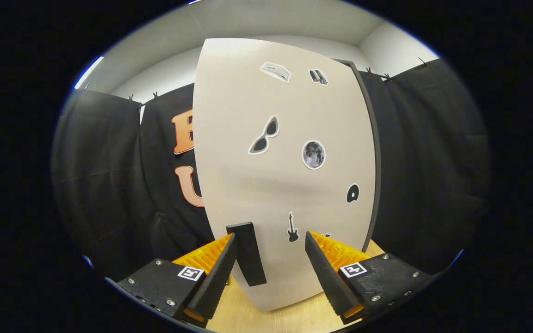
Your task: Open the shoe cabinet door, grab the shoes and put them into the shoe cabinet, then close the shoe cabinet door.
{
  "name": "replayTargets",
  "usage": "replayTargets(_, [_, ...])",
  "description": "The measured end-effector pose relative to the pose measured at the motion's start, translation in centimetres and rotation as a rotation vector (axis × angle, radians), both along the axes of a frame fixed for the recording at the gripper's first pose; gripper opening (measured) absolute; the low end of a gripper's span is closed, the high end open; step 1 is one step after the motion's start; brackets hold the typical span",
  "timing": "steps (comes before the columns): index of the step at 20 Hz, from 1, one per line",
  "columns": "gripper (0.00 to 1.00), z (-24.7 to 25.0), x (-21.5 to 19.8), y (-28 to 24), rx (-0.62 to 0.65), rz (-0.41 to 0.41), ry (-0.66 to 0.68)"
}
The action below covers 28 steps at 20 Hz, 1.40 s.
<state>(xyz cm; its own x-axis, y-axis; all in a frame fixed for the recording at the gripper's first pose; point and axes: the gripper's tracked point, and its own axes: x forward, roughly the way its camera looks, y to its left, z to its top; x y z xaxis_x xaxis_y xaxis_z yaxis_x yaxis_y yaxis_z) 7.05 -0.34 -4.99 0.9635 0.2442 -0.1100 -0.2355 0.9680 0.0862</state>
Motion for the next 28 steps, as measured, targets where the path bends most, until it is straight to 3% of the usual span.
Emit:
replayTargets(9, [0.92, 0.1, 5.4, 3.4, 0.022, -0.040, 0.001])
replayTargets(18, [0.92, -0.3, 7.7, 5.1, 0.020, -0.041, 0.015])
replayTargets(20, [0.92, 0.0, 7.7, 5.1, -0.014, -0.037, 0.035])
replayTargets(24, [0.92, 5.0, 6.4, 4.5, -0.034, -0.051, -0.048])
replayTargets(28, [0.92, 7.5, 2.4, 4.2, -0.104, -0.042, -0.079])
